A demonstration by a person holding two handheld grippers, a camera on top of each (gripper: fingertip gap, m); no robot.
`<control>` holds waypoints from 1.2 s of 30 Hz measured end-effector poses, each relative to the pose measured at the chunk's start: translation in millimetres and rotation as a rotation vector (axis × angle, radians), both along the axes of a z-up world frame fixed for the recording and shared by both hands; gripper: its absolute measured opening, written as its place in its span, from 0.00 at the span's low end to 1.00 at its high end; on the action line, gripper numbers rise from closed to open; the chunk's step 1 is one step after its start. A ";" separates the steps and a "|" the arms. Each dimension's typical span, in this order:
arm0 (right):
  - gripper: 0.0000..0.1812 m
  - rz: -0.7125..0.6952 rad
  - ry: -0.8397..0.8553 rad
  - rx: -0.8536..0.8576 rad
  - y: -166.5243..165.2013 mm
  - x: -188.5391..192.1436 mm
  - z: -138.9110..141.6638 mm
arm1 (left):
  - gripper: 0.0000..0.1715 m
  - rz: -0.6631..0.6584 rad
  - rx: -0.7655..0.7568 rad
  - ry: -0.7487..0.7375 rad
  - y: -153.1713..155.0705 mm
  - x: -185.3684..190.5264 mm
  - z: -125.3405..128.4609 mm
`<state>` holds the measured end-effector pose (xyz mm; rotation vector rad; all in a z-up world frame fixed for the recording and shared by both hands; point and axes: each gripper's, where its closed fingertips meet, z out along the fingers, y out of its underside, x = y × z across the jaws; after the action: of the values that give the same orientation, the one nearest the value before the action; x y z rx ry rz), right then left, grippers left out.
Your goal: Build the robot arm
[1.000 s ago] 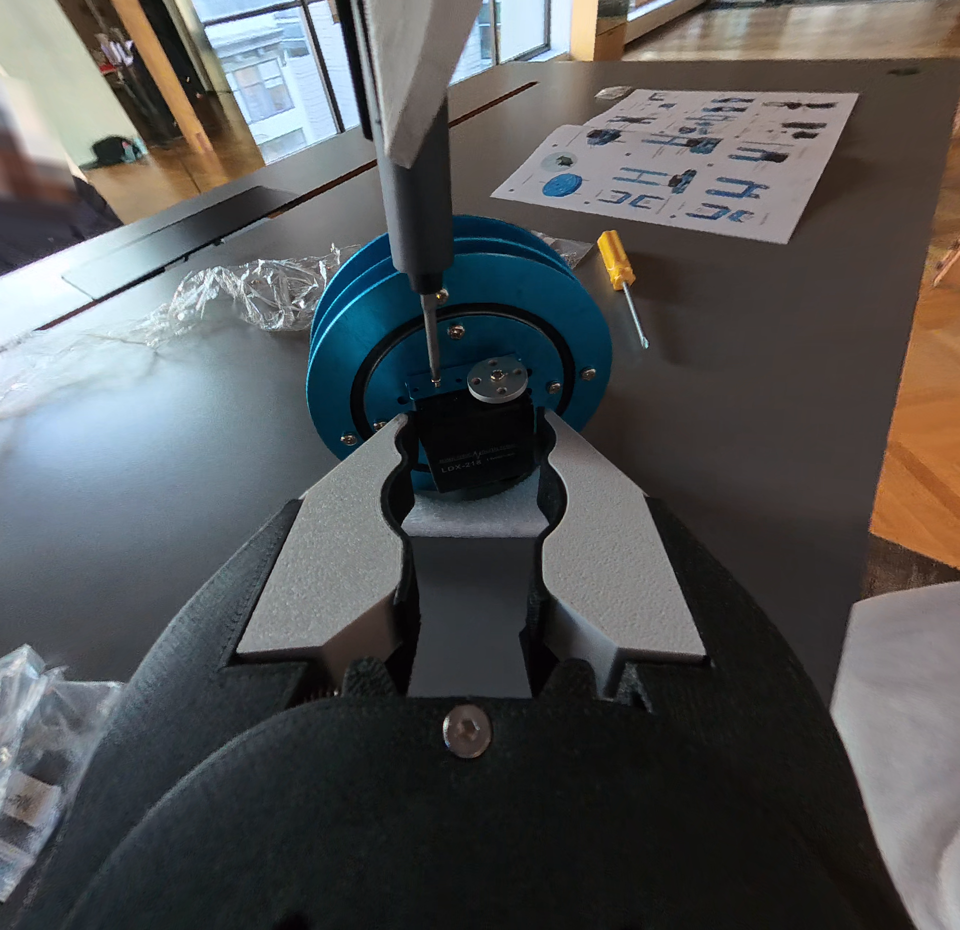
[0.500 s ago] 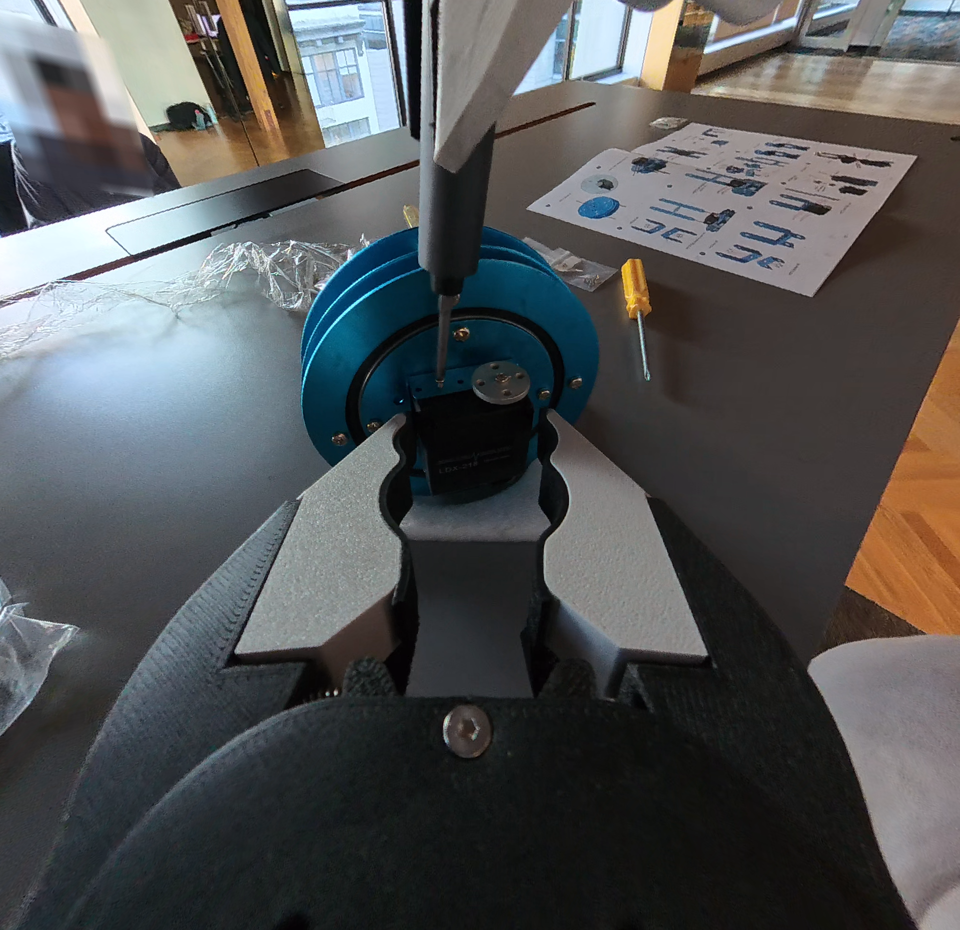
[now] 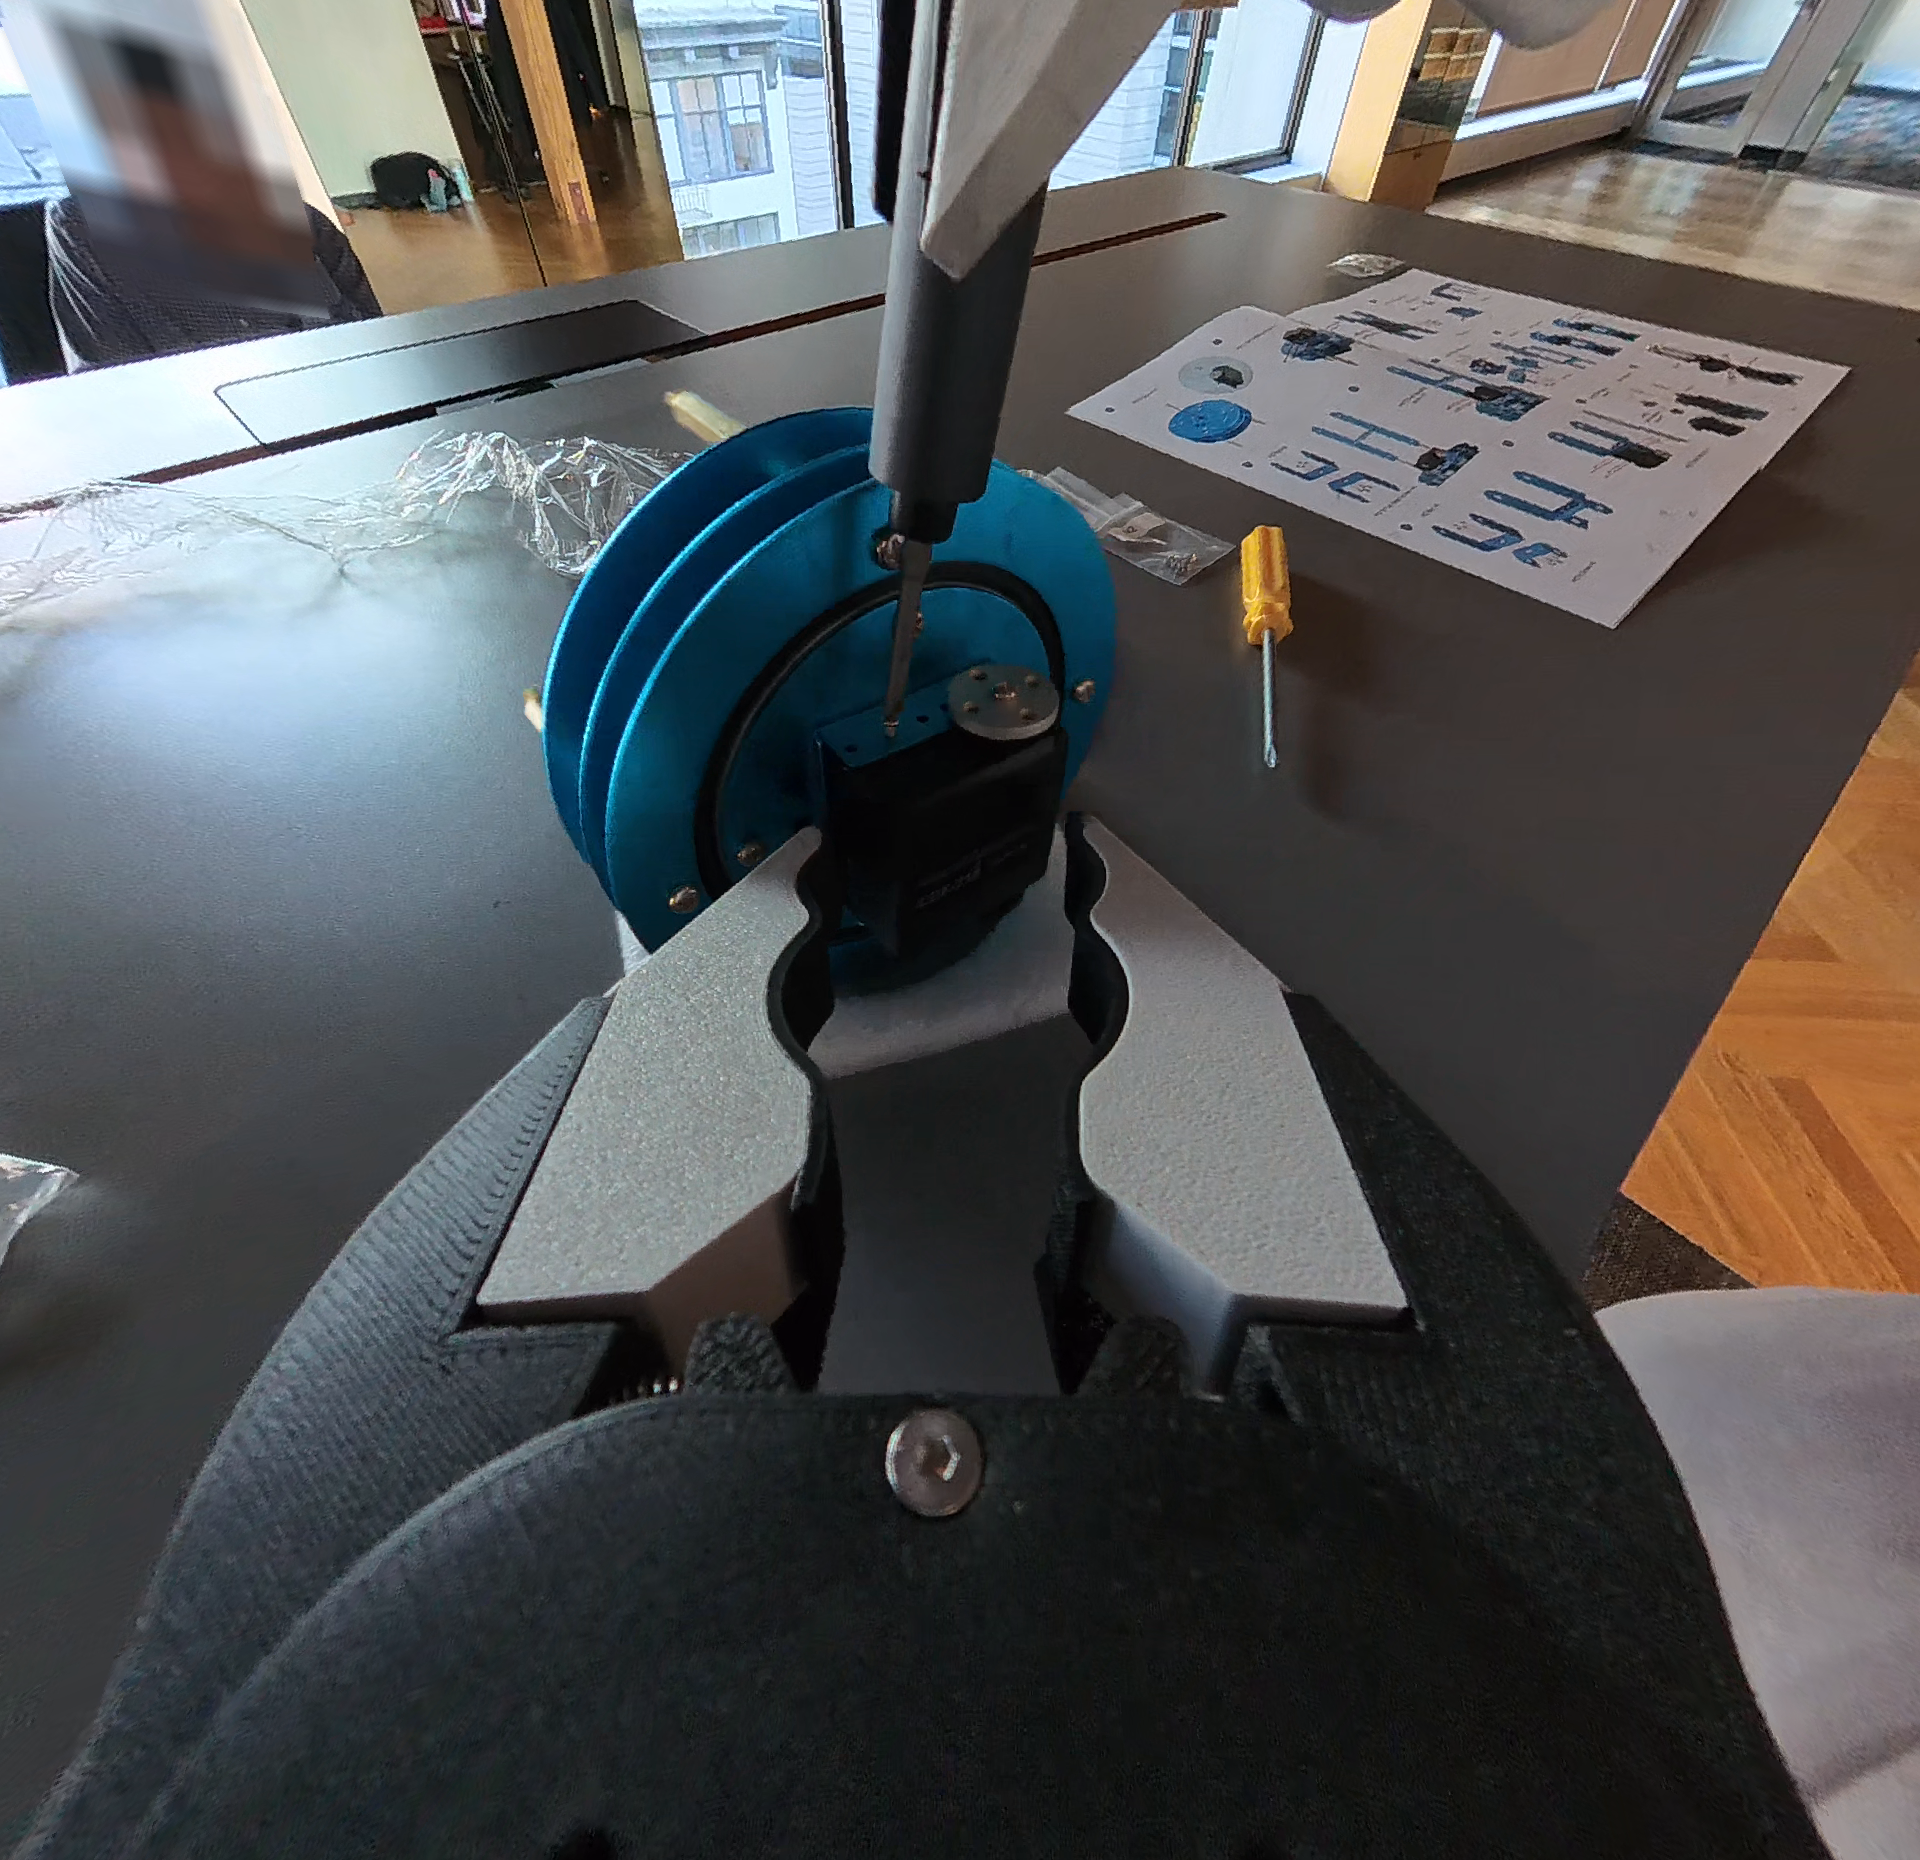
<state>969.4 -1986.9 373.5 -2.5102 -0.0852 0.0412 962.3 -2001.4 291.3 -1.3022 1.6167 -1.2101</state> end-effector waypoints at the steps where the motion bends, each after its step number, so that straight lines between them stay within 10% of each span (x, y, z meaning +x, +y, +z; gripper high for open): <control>1: 0.11 0.001 -0.001 0.000 -0.3 -0.1 0.1 | 0.24 -0.002 -0.007 0.000 -1.3 -0.6 0.2; 22: 0.11 -0.012 0.016 0.061 -7.6 3.0 1.0 | 0.21 -0.092 -0.046 0.022 -15.8 -11.3 0.9; 29: 0.10 -0.010 0.021 0.065 -8.4 4.0 1.0 | 0.26 -0.051 0.052 -0.207 35.5 -36.3 51.6; 36: 0.11 -0.003 0.001 0.057 -10.8 3.6 0.9 | 0.32 -0.275 -0.111 0.040 35.6 -10.8 6.5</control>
<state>973.0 -1997.7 374.4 -2.4534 -0.0805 0.0378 951.5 -1965.8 297.8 -1.2049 1.8247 -1.4638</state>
